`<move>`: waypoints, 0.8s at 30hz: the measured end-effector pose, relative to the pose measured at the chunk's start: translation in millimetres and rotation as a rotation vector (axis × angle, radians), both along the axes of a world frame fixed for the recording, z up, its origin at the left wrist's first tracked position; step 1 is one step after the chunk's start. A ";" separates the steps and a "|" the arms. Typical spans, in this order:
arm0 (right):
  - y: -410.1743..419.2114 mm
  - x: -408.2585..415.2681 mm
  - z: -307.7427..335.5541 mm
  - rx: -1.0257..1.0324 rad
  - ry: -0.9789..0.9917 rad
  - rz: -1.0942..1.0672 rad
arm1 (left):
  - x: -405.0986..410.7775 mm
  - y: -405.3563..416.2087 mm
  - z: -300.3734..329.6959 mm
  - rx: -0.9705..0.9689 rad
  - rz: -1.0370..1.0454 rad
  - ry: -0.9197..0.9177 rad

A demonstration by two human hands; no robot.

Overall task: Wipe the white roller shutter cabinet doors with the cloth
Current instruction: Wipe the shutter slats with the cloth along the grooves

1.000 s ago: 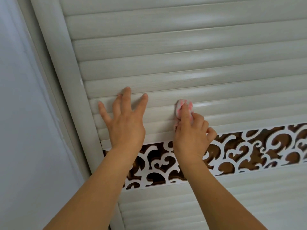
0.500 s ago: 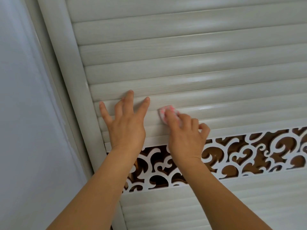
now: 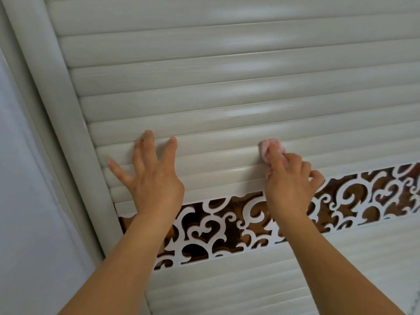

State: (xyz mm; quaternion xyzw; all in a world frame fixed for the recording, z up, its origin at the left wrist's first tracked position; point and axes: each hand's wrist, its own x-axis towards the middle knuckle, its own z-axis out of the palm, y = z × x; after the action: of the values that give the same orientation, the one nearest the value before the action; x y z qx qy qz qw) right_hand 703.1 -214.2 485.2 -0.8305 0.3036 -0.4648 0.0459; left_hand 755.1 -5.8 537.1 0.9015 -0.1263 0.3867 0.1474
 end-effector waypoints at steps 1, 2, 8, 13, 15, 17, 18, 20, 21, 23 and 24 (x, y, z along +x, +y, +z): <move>-9.0 -2.5 1.2 0.062 -0.037 -0.020 | -0.8 -2.7 -0.4 -0.008 0.005 0.002; -14.7 -2.9 2.7 0.118 -0.083 -0.035 | -1.6 -5.8 -0.9 -0.011 0.009 0.001; 1.1 4.6 3.3 0.239 -0.169 0.010 | -15.1 -38.7 0.9 0.182 -0.098 -0.042; 52.5 11.4 -13.6 -0.075 -0.088 0.158 | -18.7 -63.0 7.5 0.196 -0.139 -0.088; 67.2 16.4 -30.0 -0.219 -0.033 0.239 | -17.7 -65.3 4.3 0.199 -0.121 -0.076; 66.5 18.1 -39.7 -0.303 0.003 0.275 | -16.3 -65.6 0.8 0.206 -0.109 -0.074; 61.2 17.6 -40.5 -0.321 0.006 0.271 | -15.6 -65.0 -0.2 0.201 -0.112 -0.080; 45.2 14.4 -37.6 -0.316 -0.003 0.241 | -15.4 -64.6 0.5 0.194 -0.124 -0.087; 36.4 11.7 -35.1 -0.301 -0.013 0.222 | -15.1 -64.8 1.0 0.185 -0.129 -0.094; 16.0 6.5 -32.2 -0.261 -0.021 0.184 | -14.6 -66.7 0.3 0.152 -0.127 -0.122; 5.3 4.0 -32.6 -0.238 -0.016 0.157 | -14.2 -68.1 -0.6 0.127 -0.130 -0.135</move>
State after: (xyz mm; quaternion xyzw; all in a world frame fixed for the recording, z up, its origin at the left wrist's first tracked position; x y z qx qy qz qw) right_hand 707.1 -208.9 452.6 -0.8475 0.1799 -0.4992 -0.0144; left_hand 740.9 -73.9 536.5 0.8709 -0.2184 0.4274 0.1060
